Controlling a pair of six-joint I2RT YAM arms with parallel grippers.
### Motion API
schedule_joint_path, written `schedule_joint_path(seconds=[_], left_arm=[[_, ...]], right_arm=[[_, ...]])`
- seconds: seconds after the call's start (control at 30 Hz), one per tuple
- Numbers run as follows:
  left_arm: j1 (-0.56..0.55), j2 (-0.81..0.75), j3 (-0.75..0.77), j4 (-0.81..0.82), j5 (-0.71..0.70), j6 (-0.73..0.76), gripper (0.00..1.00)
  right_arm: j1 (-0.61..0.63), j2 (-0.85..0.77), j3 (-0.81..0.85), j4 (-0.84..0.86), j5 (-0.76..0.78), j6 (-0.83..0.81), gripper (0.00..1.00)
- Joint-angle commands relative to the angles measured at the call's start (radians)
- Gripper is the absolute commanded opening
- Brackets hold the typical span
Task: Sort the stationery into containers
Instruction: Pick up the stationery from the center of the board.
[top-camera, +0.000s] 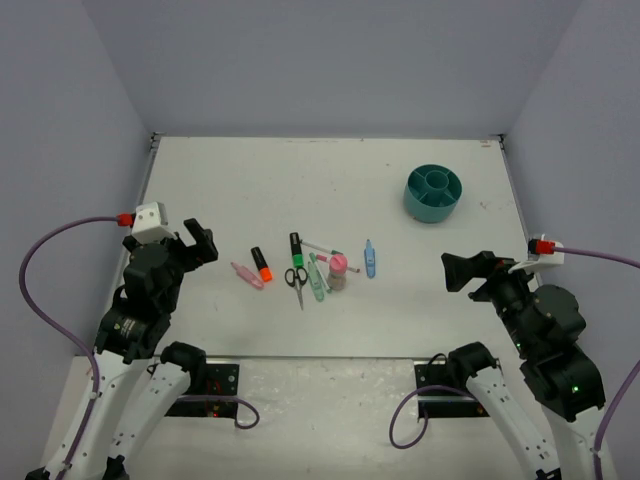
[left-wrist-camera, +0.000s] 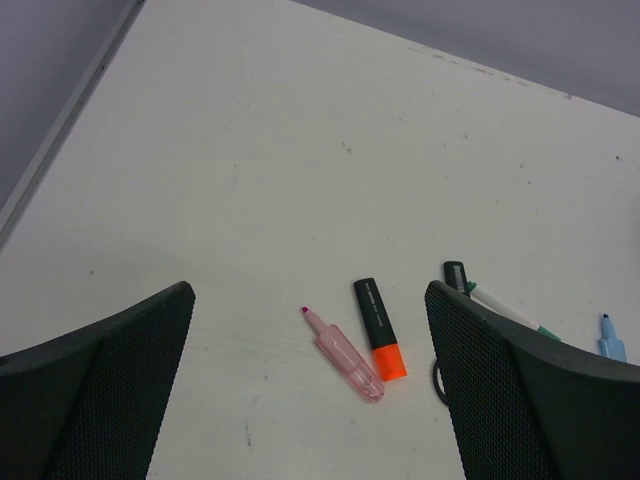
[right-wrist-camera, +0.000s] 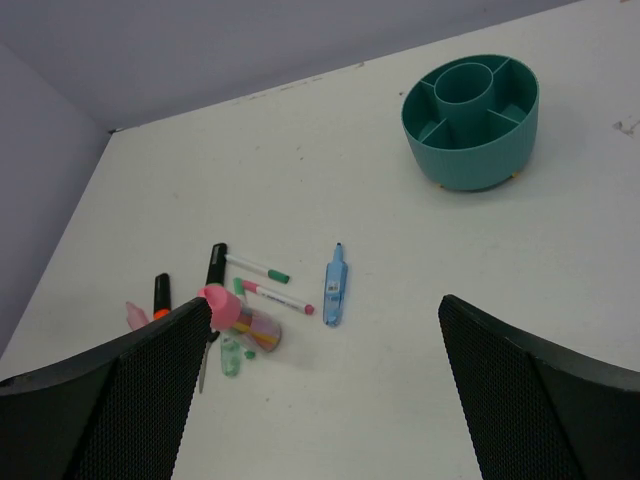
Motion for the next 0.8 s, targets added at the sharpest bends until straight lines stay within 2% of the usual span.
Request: schedule_joint_path(seconds=[0.0,0.2,0.37,0.53,0.63,0.7,0.77], left_arm=[[0.004,0.003,0.023,0.017,0.011,0.011,1.00],[-0.001,0.002,0.021,0.019,0.015,0.010,1.00],[-0.001,-0.004,0.019,0.020,0.012,0.008,1.00],[-0.001,0.004,0.020,0.022,0.014,0.008,1.00],[-0.001,0.018,0.014,0.031,0.035,0.016,1.00],[-0.001,0.029,0.012,0.037,0.058,0.022,1.00],[-0.001,0.039,0.011,0.040,0.064,0.023,1.00]], right_arm=[[-0.005,0.019,0.021,0.011,0.007,-0.005,0.99],[-0.005,0.014,0.014,0.027,-0.011,-0.002,0.99],[-0.005,0.051,-0.013,0.084,-0.177,-0.023,0.99],[-0.005,0.189,-0.017,0.149,-0.334,0.003,0.99],[-0.003,0.331,-0.008,0.218,-0.468,0.023,0.99],[0.018,0.454,0.022,0.244,-0.485,0.032,0.99],[0.077,0.540,0.052,0.258,-0.404,0.030,0.99]])
